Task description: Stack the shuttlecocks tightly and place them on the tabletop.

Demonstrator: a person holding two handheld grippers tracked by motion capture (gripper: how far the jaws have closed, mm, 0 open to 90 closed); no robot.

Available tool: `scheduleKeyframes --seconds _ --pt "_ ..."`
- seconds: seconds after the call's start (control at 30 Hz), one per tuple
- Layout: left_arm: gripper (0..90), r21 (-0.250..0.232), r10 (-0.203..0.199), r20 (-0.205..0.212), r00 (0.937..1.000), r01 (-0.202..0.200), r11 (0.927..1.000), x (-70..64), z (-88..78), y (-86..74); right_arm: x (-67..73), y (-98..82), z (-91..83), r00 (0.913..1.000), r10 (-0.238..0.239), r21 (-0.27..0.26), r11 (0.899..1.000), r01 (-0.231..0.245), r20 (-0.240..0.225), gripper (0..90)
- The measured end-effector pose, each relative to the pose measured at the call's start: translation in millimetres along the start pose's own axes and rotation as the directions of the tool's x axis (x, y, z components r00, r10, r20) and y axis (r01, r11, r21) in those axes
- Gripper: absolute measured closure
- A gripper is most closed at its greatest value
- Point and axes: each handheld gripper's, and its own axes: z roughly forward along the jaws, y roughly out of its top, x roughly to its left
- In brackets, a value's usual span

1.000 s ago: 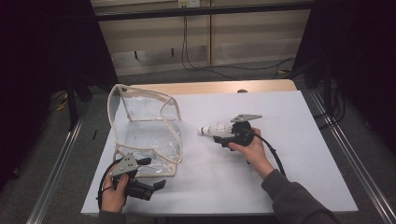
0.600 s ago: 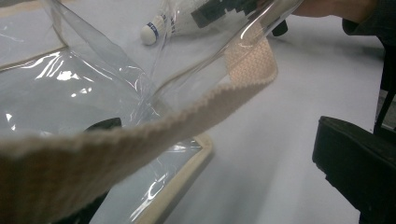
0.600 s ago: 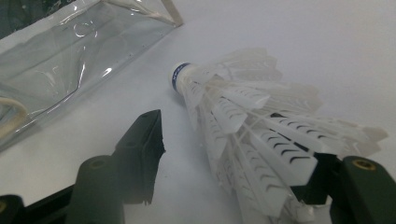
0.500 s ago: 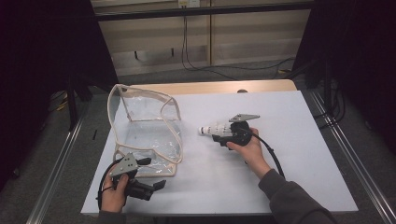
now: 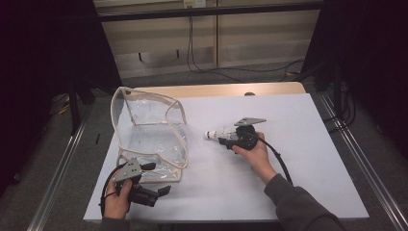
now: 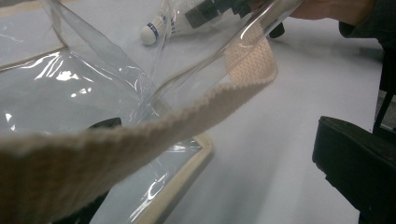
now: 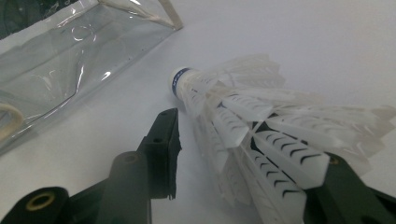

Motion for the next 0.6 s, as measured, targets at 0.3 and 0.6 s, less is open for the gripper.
scheduleKeyframes --seconds 0.3,0.6 --pt "2.6 0.000 0.000 0.000 1.0000 0.000 1.0000 0.1 0.2 -0.1 2.5 -0.4 1.3 0.9999 -0.012 -0.002 1.000 0.012 -0.004 59.0" --pt "2.6 -0.001 -0.001 0.001 1.0000 0.001 1.0000 0.2 0.2 -0.2 4.8 -1.1 2.0 0.9998 -0.021 0.002 1.000 0.021 -0.006 67.5"
